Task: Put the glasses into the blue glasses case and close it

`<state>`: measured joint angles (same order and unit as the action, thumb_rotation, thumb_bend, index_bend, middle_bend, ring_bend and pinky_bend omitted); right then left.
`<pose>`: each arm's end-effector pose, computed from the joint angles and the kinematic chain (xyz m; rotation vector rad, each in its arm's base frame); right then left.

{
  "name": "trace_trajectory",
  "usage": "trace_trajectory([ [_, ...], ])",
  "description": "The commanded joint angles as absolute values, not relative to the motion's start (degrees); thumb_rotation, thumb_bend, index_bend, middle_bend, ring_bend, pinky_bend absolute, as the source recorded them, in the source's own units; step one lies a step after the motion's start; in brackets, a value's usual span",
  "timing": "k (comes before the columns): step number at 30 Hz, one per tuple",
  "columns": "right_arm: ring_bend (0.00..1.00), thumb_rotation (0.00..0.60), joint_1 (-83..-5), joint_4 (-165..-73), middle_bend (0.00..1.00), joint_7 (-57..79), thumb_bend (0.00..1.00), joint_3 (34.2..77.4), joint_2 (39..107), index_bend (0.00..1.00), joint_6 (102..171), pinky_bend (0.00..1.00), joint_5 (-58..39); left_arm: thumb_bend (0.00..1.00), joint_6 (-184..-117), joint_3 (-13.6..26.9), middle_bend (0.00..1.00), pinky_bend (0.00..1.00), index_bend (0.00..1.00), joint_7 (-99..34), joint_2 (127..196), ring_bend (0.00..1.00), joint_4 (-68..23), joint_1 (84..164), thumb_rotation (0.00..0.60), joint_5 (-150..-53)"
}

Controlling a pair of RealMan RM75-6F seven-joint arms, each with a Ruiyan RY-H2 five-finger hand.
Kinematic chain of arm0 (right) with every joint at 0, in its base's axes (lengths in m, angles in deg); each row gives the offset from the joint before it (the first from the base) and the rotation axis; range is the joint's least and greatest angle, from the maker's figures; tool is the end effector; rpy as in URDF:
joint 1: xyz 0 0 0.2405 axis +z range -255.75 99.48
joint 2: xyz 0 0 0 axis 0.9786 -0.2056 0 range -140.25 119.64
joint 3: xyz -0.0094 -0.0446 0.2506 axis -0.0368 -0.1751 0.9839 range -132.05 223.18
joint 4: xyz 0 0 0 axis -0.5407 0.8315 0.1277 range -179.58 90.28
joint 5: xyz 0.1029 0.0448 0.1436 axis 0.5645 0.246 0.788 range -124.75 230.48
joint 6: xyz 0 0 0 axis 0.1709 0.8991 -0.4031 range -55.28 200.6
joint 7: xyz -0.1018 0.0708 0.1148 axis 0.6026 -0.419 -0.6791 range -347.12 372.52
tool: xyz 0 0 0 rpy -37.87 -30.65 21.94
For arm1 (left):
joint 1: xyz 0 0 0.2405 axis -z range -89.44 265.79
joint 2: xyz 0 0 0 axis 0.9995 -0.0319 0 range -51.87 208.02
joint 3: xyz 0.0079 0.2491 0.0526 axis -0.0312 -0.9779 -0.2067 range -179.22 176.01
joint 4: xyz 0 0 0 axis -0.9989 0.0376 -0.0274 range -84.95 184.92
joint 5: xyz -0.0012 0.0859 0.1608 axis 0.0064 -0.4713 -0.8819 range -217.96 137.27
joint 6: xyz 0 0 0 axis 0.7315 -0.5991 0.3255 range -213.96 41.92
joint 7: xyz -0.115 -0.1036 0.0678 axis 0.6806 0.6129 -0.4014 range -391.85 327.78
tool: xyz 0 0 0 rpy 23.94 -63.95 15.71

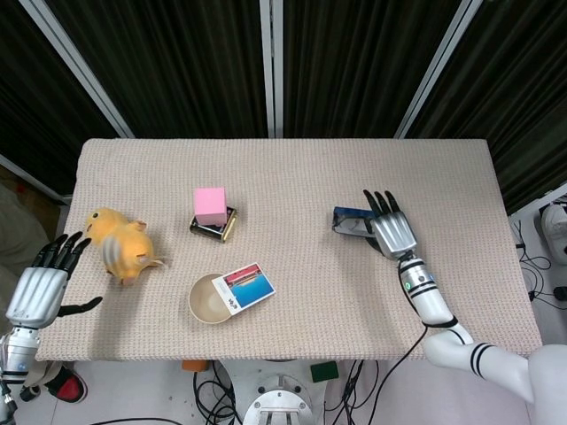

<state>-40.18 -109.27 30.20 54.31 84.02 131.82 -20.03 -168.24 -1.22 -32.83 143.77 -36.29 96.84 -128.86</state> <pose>-0.2039 -0.3762 0.0094 1.7766 -0.7040 0.8018 -0.3027 0.2169 0.1673 -1.5322 -0.8352 -0.8457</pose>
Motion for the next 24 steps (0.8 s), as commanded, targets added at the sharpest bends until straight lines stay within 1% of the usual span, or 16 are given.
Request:
trace_trajectory([
  [1,0.00,0.600,-39.85,-108.88,0.02,29.64,0.93,54.75,84.25,0.61,131.82,0.00,-20.33,0.07,-168.17,-1.25,0.00,0.13,0.09,-32.78,143.70,0.01,-36.27,96.80,0.469,-128.74],
  [7,0.00,0.600,-38.25,-107.21,0.01,30.05,0.93,56.56,84.84,0.60,130.26,0.00,-19.14,0.07,-167.67,-1.29,0.00,0.13,0.09,-32.68,143.95,0.01,-36.04,96.95,0.469,-128.60],
  [12,0.00,0.600,-36.69,-103.05,0.01,31.24,0.93,57.30,87.20,0.59,128.44,0.00,-17.96,0.07,-167.43,-1.27,0.00,0.13,0.09,-32.66,144.15,0.01,-35.89,96.96,0.471,-128.34],
  [19,0.00,0.600,-36.28,-97.45,0.01,30.57,0.92,57.74,90.39,0.56,128.62,0.00,-17.41,0.07,-167.27,-1.16,0.00,0.13,0.09,-32.60,143.82,0.01,-35.90,96.99,0.469,-128.09],
  [20,0.00,0.600,-36.32,-96.81,0.00,30.25,0.91,57.69,90.69,0.53,128.82,0.00,-17.59,0.07,-167.22,-1.15,0.00,0.13,0.09,-32.57,143.82,0.01,-35.89,97.01,0.469,-128.07],
  [21,0.00,0.600,-36.38,-95.81,0.00,30.14,0.91,57.58,91.08,0.52,129.22,0.00,-17.87,0.07,-167.16,-1.14,0.00,0.13,0.09,-32.52,143.84,0.01,-35.85,97.03,0.468,-128.03],
  [22,0.00,0.600,-36.43,-94.98,0.00,30.36,0.89,57.47,91.40,0.44,129.62,0.00,-18.07,0.07,-167.12,-1.14,0.00,0.13,0.09,-32.47,143.87,0.01,-35.81,97.04,0.468,-128.01],
  [23,0.00,0.600,-36.50,-93.87,0.00,30.70,0.85,57.42,91.88,0.31,130.30,0.00,-18.33,0.07,-167.08,-1.15,0.00,0.13,0.09,-32.39,143.93,0.01,-35.73,97.05,0.470,-128.00],
  [24,0.00,0.600,-36.56,-93.05,0.00,30.97,0.81,57.53,92.30,0.17,130.85,0.00,-18.36,0.07,-167.06,-1.15,0.00,0.13,0.09,-32.33,143.99,0.01,-35.66,97.05,0.469,-128.00],
])
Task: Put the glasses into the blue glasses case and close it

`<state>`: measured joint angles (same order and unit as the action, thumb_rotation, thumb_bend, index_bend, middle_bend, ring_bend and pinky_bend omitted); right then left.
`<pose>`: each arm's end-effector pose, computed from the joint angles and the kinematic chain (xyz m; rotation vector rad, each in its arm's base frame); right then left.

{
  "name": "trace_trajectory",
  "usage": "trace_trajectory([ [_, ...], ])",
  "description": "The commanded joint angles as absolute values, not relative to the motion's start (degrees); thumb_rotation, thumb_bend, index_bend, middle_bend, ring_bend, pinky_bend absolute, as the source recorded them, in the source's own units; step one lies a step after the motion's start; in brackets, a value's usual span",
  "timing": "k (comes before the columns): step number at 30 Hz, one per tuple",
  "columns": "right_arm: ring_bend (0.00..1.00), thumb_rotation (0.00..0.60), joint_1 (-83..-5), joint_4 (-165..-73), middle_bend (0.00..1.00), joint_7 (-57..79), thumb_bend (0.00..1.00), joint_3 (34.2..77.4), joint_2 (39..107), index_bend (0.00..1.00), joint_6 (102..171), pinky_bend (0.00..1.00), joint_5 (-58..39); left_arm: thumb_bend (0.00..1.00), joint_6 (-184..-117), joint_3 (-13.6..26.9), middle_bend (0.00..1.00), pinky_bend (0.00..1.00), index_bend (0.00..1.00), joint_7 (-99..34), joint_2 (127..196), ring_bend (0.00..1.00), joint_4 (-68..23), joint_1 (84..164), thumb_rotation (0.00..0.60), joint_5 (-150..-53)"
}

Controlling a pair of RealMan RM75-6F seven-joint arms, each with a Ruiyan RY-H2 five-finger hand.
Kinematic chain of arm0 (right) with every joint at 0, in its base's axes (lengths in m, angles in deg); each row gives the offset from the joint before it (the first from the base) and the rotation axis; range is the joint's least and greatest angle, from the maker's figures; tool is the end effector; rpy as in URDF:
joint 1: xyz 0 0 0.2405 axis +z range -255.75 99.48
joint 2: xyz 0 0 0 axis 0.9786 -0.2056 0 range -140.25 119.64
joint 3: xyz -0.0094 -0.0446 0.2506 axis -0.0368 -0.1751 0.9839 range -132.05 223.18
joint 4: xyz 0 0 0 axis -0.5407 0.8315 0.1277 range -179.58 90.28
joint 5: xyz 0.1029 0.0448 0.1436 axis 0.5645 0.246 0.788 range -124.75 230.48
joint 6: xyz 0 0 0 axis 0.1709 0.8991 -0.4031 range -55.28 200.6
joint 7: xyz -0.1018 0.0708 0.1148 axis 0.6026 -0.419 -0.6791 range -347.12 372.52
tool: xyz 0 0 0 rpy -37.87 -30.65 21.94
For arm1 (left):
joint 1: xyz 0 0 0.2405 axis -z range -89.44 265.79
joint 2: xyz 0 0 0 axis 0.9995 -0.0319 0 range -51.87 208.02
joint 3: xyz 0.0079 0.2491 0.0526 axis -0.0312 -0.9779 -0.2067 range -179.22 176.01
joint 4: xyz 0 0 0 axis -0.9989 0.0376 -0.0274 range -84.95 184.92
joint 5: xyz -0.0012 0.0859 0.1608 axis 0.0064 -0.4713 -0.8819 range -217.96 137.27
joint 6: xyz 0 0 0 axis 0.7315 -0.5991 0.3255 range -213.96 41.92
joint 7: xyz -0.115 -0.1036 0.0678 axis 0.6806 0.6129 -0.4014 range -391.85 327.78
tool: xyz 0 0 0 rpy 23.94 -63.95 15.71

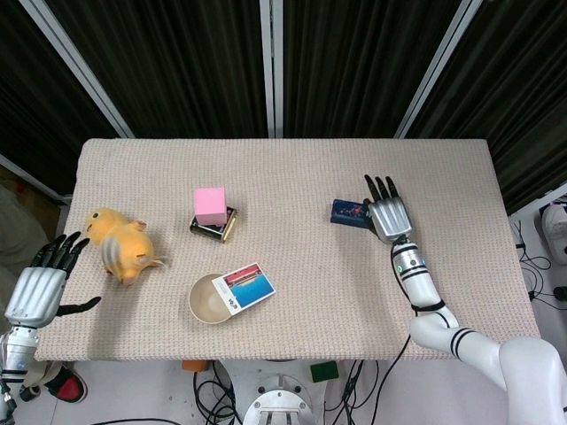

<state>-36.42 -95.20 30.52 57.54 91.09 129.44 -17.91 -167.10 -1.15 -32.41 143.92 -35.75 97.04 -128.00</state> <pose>-0.2061 -0.4094 0.0006 1.7022 -0.6474 0.7434 -0.3071 0.2185 0.1658 -1.5293 -0.8534 -0.8288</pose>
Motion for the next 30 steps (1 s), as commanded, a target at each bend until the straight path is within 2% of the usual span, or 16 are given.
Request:
trace_trajectory([
  [1,0.00,0.600,-36.59,-92.37,0.00,31.17,0.76,57.70,92.71,0.08,131.24,0.00,-18.28,0.07,-167.04,-1.16,0.00,0.13,0.09,-32.26,144.05,0.01,-35.58,97.06,0.471,-128.00],
  [2,0.00,0.600,-36.59,-91.85,0.00,31.27,0.71,57.89,93.04,0.02,131.48,0.00,-18.18,0.07,-167.00,-1.17,0.00,0.13,0.09,-32.22,144.10,0.01,-35.52,97.07,0.471,-128.00],
  [3,0.00,0.600,-36.57,-91.27,0.00,31.30,0.67,58.17,93.40,0.00,131.75,0.00,-18.03,0.07,-166.95,-1.20,0.00,0.13,0.09,-32.19,144.15,0.01,-35.44,97.08,0.471,-128.01],
  [6,0.00,0.600,-36.41,-90.08,0.00,31.40,0.50,58.54,94.05,0.00,132.40,0.00,-18.17,0.07,-167.00,-1.19,0.00,0.13,0.09,-32.15,144.16,0.01,-35.41,97.06,0.468,-128.03],
  [7,0.00,0.600,-36.37,-89.85,0.00,31.11,0.49,58.62,94.22,0.00,132.74,0.00,-18.35,0.07,-167.06,-1.18,0.00,0.13,0.09,-32.17,144.13,0.01,-35.44,97.05,0.468,-128.05],
  [16,0.00,0.600,-37.04,-88.86,0.00,24.91,0.47,59.00,94.39,0.00,137.93,0.00,-21.44,0.07,-167.48,-1.09,0.00,0.13,0.09,-32.63,143.77,0.01,-36.12,97.01,0.468,-128.29],
  [19,0.00,0.600,-38.15,-91.88,0.00,22.79,0.48,58.69,92.44,0.00,140.40,0.00,-22.88,0.07,-168.02,-1.03,0.00,0.13,0.09,-32.84,143.67,0.01,-36.50,96.84,0.468,-128.46],
  [22,0.00,0.600,-41.53,-99.93,0.00,21.82,0.44,56.33,86.89,0.00,145.14,0.00,-26.14,0.07,-168.94,-0.93,0.00,0.13,0.09,-33.01,143.51,0.01,-36.84,96.46,0.470,-128.62],
  [25,0.00,0.596,-47.18,-112.72,0.00,23.59,0.37,52.53,77.70,0.00,151.35,0.00,-29.76,0.07,-169.94,-0.79,0.00,0.13,0.09,-33.14,143.45,0.01,-37.02,96.07,0.471,-128.80],
  [27,0.00,0.590,-51.83,-121.27,0.00,25.38,0.35,49.88,71.26,0.00,155.88,0.00,-31.31,0.07,-170.73,-0.80,0.00,0.13,0.09,-33.12,143.45,0.01,-37.11,95.76,0.471,-129.15],
  [30,0.00,0.589,-58.45,-129.35,0.00,26.04,0.34,46.32,64.13,0.00,160.78,0.00,-31.38,0.07,-171.78,-0.97,0.00,0.13,0.09,-33.24,143.44,0.01,-37.26,95.23,0.469,-129.67],
])
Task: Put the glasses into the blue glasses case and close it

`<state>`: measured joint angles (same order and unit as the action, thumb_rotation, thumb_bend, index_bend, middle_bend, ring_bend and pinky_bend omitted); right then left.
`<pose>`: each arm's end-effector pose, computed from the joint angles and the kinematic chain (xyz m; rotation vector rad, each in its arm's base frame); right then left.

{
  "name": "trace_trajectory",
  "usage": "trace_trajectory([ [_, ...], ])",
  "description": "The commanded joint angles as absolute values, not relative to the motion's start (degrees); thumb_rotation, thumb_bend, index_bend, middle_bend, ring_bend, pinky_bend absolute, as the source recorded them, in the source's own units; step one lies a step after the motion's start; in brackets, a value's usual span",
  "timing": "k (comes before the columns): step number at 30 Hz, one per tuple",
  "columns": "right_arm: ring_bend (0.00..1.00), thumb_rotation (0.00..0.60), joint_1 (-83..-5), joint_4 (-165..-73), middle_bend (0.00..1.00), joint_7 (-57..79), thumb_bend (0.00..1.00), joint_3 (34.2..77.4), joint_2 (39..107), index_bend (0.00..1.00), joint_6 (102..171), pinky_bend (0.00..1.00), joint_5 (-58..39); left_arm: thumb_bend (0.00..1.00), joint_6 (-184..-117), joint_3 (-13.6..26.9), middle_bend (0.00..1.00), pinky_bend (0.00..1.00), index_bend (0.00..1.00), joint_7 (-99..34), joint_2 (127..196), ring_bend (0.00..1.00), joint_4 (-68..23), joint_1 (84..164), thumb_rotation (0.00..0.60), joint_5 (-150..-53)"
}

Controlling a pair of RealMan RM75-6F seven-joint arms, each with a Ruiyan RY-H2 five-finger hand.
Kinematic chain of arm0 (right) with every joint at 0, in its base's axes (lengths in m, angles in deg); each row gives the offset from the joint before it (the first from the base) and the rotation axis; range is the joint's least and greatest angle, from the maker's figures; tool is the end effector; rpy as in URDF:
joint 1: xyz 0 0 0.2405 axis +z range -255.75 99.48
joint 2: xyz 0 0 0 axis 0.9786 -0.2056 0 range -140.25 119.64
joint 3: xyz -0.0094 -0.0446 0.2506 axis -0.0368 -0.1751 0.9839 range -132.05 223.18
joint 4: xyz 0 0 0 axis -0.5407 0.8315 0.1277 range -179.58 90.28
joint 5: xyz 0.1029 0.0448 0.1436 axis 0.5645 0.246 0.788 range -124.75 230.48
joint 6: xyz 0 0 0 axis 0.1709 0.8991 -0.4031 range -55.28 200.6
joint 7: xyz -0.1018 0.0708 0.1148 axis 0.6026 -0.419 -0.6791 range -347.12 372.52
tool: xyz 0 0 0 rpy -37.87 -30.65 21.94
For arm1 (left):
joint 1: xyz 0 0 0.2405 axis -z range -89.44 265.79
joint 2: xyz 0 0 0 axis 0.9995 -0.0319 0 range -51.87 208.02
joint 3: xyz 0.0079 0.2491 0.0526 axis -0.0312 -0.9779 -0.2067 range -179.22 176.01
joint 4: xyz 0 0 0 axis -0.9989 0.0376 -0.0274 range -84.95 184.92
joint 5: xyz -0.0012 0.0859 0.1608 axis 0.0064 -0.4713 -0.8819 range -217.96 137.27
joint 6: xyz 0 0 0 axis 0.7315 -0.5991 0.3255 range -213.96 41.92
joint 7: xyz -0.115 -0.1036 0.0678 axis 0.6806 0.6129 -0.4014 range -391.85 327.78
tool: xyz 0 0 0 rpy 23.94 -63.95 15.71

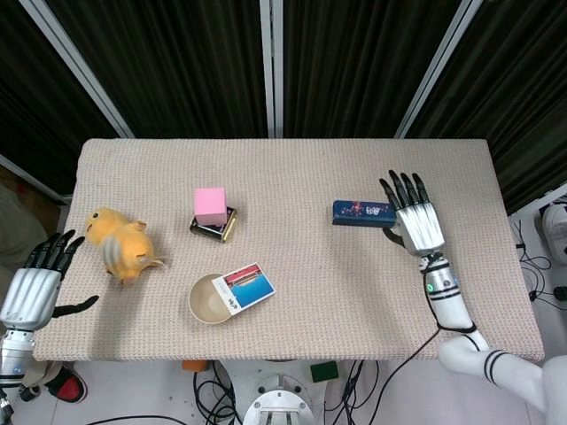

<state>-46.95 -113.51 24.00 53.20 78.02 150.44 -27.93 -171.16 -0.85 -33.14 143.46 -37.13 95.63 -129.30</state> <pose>-0.2134 -0.3481 0.0806 1.5762 -0.5639 1.0258 -0.2992 0.2116 0.1756 -1.4956 -0.8081 -0.8761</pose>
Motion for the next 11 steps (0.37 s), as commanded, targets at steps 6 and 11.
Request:
trace_trajectory([
  [6,0.00,0.590,-67.56,-130.88,0.00,23.87,0.36,42.52,59.57,0.00,165.87,0.00,-29.64,0.07,-173.29,-1.19,0.00,0.13,0.09,-34.14,143.08,0.01,-37.74,94.24,0.471,-130.07],
  [11,0.00,0.590,-70.15,-127.86,0.00,21.26,0.37,42.75,60.70,0.00,165.70,0.00,-28.61,0.07,-173.76,-1.36,0.00,0.13,0.09,-35.25,142.73,0.01,-38.48,93.82,0.470,-130.37],
])
